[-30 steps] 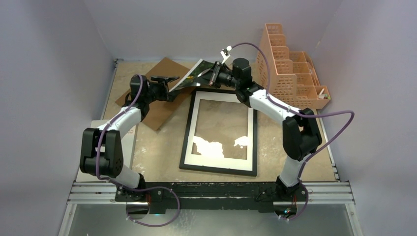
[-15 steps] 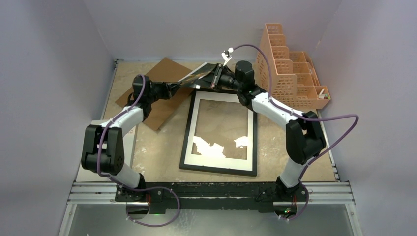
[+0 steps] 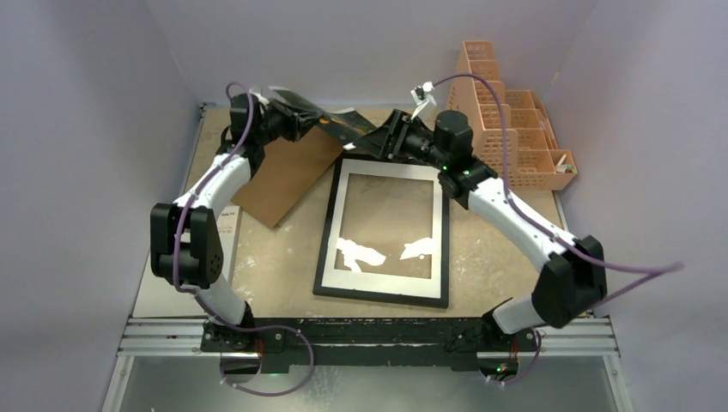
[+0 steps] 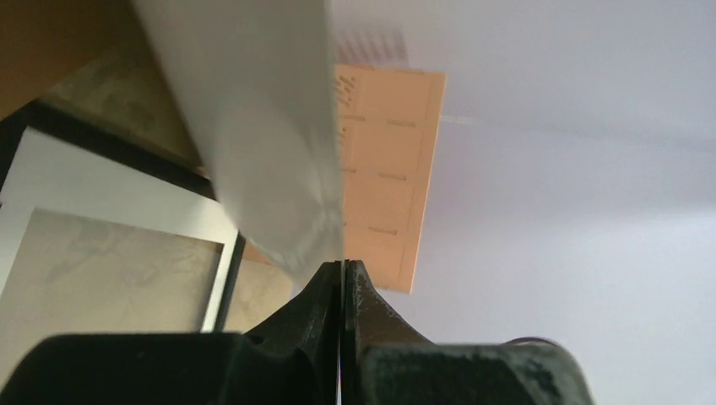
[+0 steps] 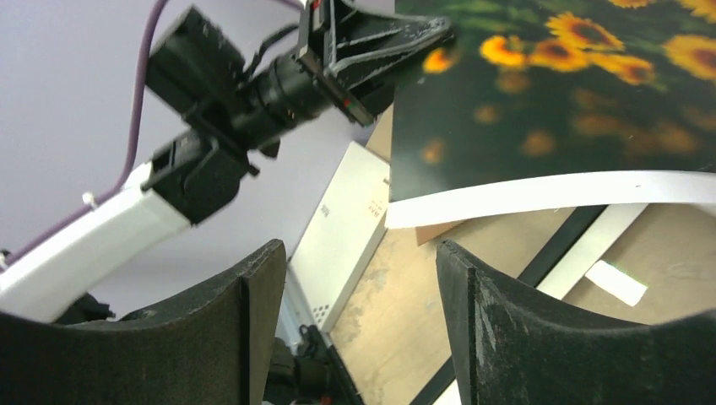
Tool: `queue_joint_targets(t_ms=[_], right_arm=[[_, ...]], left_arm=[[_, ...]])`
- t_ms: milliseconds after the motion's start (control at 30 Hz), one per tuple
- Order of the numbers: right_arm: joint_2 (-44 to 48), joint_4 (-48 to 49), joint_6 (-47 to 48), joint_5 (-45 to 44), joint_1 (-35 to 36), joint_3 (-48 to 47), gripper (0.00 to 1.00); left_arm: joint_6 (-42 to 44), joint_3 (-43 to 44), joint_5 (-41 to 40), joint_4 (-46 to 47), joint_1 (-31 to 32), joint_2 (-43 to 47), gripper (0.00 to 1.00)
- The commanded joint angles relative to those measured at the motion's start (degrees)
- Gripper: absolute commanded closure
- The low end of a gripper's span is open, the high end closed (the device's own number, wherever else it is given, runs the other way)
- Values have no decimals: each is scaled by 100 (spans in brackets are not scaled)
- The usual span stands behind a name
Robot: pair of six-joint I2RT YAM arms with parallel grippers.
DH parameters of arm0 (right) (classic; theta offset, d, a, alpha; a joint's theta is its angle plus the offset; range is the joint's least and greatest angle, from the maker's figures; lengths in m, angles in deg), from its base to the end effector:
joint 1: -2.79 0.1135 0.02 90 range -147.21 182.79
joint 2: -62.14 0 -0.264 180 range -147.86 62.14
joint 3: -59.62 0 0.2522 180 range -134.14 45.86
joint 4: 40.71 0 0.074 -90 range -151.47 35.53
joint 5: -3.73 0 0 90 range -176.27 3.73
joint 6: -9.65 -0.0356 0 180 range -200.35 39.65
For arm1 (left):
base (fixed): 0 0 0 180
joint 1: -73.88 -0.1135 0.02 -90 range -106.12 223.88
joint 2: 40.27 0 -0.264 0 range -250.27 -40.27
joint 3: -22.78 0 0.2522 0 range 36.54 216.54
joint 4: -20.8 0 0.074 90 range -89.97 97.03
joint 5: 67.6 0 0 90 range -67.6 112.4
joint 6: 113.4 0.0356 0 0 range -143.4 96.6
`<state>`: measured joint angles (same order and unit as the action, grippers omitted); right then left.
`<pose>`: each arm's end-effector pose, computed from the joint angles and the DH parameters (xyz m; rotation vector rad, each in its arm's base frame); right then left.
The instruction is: Put the photo into the frame
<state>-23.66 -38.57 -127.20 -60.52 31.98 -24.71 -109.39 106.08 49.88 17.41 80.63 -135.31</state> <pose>0.3057 0.1885 0.3716 -0.1271 1.7347 1.3612 0.3874 -0.0624 0.2976 -1.0253 1.8484 -1.5018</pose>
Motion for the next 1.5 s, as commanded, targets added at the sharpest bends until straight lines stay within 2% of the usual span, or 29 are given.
queue_joint_targets(t_ms=[0,133,267,433,533,767,833,967,1167,1367,1467], right_arm=[[877,-212,1241,-882,-1,247,30],[1259,-310,2096,-1496,-1,379,29],[1499,-184,3126,-2098,-1,361,24],[1758,182,4154,-2123,24,629,22],[2046,1045,4744,-2069,114,1331,27],[2319,1434,6039,-1941,679,1737,23],[2387,1696,6497,-2139,911,1956,22],[2369,2439,6558,-2642,983,2248,24],[2190,3591,6455,-2920,984,2610,25],[1792,4028,6669,-3173,986,2495,27],[1638,4024,6453,-3188,983,2360,35]], left_arm=[[2268,1308,1096,-830,-9,-252,100],[3993,2045,1548,-1952,-15,-100,100],[4558,2151,2079,-2029,-15,220,100],[4057,2273,2357,-1890,-15,385,100],[3763,2334,2376,-1714,-20,541,100],[3202,2967,1972,-2194,-54,695,100],[2980,3087,1902,-2341,-76,718,100],[2548,3074,1874,-2347,-94,837,100],[2072,2951,2044,-2131,-91,956,100],[1959,2934,2213,-2206,-94,1076,100],[1891,2934,2294,-2182,-93,1149,100]])
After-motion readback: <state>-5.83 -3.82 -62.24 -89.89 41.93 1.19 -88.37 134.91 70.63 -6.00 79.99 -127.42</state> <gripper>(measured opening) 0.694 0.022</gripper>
